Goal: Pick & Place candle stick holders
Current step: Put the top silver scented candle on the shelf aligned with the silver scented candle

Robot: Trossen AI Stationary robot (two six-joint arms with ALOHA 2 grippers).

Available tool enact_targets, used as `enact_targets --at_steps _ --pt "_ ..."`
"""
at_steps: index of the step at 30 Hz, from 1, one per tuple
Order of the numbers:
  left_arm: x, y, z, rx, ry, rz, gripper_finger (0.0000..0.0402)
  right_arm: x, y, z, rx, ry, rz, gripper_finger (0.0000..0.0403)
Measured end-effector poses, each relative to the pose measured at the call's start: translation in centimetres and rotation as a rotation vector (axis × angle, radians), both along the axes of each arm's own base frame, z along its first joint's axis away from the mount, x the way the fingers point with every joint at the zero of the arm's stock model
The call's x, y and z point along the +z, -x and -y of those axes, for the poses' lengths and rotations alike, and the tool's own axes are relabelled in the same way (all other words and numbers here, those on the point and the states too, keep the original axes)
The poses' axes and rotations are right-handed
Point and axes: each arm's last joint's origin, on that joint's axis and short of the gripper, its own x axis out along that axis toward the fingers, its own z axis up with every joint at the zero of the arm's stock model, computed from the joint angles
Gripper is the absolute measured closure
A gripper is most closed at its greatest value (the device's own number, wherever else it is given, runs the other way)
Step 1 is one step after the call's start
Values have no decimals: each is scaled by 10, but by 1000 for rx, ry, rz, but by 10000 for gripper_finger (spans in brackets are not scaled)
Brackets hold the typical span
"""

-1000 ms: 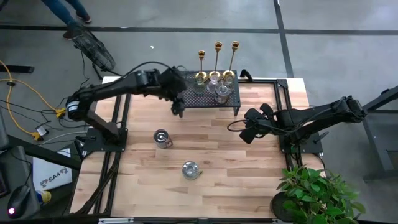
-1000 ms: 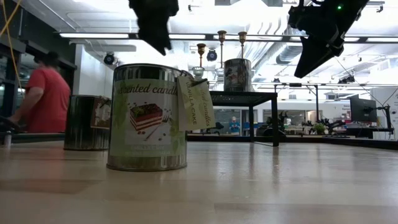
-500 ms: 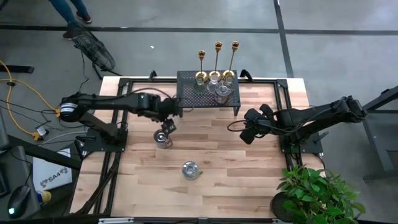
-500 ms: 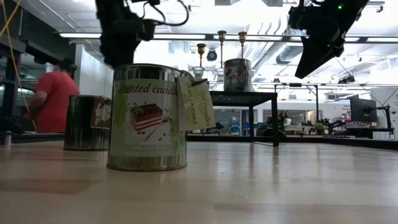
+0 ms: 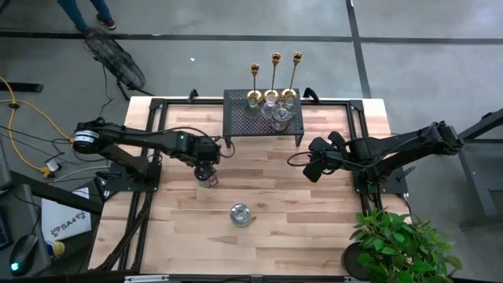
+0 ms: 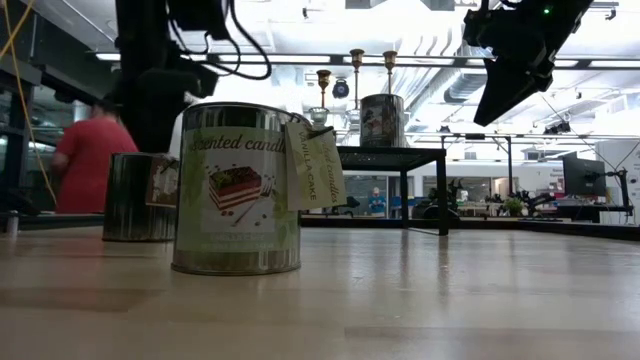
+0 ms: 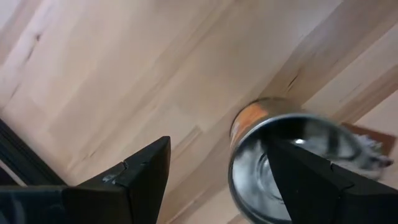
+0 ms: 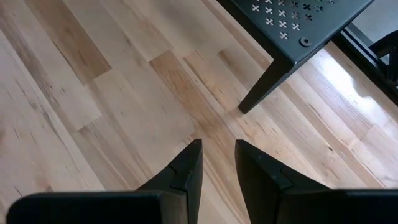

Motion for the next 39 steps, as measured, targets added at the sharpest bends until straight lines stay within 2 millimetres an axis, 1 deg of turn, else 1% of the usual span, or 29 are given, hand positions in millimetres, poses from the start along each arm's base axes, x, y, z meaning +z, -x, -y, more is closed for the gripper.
enact_targets --at_steps 5,9,17,19,22,28,31,35,39 --pt "-11 5 0 19 5 -31 140 0 0 0 0 -1 3 316" --pt "-16 8 0 26 3 -41 140 0 0 0 0 -1 5 316" --pt "-18 5 0 19 23 -15 141 0 0 0 0 -1 5 316" --pt "-18 4 0 17 32 -13 147 0 0 0 0 -1 5 316" --pt "-18 4 1 14 44 -8 172 0 0 0 0 -1 5 316" --pt "-19 3 1 -1 62 1 247 0 0 0 0 -1 6 316" --pt "-19 1 2 -29 71 12 276 0 0 0 0 -1 6 316" --pt "-19 0 2 -45 87 20 299 0 0 0 0 -1 6 316" --pt "-19 0 2 -45 89 22 308 0 -1 0 0 -1 7 316"
